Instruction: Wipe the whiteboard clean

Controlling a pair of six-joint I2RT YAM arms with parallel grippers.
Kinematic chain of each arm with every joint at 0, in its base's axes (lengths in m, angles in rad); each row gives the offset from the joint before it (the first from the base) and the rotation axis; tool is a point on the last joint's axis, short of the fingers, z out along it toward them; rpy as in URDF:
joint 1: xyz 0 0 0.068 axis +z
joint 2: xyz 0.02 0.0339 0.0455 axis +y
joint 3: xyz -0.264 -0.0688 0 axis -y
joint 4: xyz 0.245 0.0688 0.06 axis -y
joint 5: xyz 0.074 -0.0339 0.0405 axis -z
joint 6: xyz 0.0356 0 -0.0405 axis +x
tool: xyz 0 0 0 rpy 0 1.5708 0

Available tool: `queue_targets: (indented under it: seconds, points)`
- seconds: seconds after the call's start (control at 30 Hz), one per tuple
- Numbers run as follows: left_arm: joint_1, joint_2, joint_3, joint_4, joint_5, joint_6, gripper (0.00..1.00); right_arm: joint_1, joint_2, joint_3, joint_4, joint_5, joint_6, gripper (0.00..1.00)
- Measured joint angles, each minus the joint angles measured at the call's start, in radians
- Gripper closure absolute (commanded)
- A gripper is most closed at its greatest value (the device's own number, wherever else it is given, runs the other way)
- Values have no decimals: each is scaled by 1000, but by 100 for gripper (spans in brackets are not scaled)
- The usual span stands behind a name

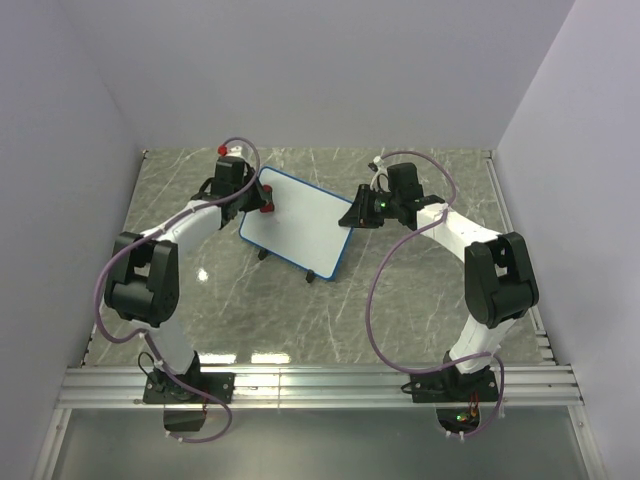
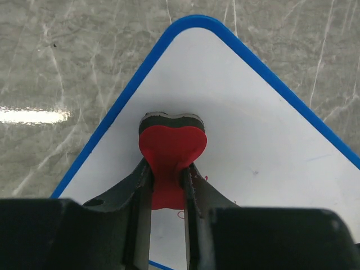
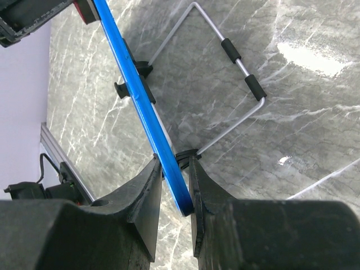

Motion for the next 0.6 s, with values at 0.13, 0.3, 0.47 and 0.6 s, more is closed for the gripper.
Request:
queue_targets:
  seconds: [0.13, 0.3, 0.47, 0.6]
  points:
    - [-10, -16, -60, 46, 11, -11, 100, 0, 0, 0, 0, 0, 2, 100]
    - [-88, -102, -240, 100, 5, -61, 100, -1, 0, -5, 4, 0, 5, 100]
    - [-178, -143, -324, 120, 5, -108, 100, -2, 0, -9, 8, -1, 4, 100]
    - [-173, -138, -303, 90, 3, -109, 100, -3, 0, -9, 10, -4, 5, 100]
